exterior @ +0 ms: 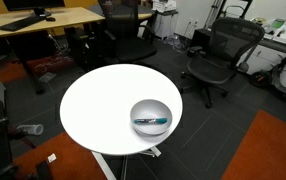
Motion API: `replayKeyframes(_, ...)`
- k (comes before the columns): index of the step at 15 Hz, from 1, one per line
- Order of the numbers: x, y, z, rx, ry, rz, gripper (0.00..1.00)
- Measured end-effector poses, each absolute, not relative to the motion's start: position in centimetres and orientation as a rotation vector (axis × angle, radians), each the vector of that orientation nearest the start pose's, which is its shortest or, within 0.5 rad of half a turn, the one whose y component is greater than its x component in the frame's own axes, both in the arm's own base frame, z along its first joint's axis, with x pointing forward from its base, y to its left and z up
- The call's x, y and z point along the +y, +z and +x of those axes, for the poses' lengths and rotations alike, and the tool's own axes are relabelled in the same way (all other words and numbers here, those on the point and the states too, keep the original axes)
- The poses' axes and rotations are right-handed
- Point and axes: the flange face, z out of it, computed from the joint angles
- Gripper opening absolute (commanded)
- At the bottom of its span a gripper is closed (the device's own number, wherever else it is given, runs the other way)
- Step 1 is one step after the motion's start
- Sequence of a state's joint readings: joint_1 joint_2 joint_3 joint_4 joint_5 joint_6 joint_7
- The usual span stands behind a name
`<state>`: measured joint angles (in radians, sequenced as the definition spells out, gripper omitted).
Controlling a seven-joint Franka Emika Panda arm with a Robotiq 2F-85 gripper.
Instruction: Remove the marker from the bowl and place it on the table
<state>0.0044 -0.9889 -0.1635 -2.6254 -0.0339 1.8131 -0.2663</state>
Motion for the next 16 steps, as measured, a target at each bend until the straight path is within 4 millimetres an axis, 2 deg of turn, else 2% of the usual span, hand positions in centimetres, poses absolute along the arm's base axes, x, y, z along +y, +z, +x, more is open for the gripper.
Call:
replayKeyframes(11, -5.5, 53.9, 27.6, -0.262, -0.297, -3.047, 1.00)
replayKeyframes(16, -6.7, 54.0, 30.3, -0.146, -0.355, -3.063, 1.00)
